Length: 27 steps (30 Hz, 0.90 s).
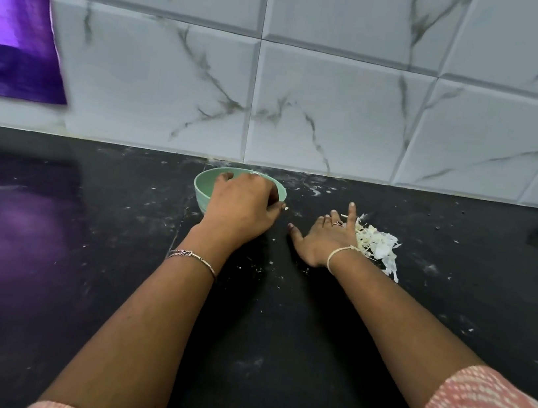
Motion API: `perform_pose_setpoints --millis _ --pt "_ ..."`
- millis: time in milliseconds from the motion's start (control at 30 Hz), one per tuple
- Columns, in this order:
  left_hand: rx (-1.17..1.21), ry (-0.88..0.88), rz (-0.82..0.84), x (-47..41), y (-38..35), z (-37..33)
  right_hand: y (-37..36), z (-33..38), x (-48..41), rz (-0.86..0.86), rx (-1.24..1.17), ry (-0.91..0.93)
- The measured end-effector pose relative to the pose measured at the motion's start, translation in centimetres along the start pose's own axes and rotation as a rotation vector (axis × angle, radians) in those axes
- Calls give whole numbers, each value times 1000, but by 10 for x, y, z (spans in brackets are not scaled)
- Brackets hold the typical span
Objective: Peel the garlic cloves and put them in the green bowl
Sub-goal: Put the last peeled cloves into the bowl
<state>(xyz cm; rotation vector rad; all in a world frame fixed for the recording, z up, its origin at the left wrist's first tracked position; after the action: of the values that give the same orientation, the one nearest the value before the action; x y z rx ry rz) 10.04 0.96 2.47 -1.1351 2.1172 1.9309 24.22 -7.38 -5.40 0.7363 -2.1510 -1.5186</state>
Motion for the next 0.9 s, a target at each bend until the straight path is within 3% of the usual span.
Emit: perform_pose_setpoints --millis 100,200,300,400,667,900 --pt "-9 1 -4 2 2 -2 5 -17 16 -104 61 4" --pt "-8 22 -23 4 3 -4 14 -22 24 -252 -57 104" --pt "2 48 -66 4 3 -3 8 14 23 -104 -236 321" --pt "1 61 -100 1 2 0 8 47 7 -70 -319 384" --pt "-20 60 -92 -2 1 4 6 35 -42 -47 -202 187" --pt "2 73 -66 -1 3 7 12 -8 -8 15 17 58"
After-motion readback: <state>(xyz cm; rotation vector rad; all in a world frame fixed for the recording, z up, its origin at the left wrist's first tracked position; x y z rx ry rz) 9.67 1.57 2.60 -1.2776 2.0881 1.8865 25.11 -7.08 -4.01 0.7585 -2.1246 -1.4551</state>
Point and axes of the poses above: each hand's wrist, its own x-axis away from the middle knuckle, its own y-axis out of the back of the hand, z = x × y, the point moved 6 cm from there along -x, towards the middle knuckle, and after that the axes turned 2 degrees about y, right-handed, at the moved point
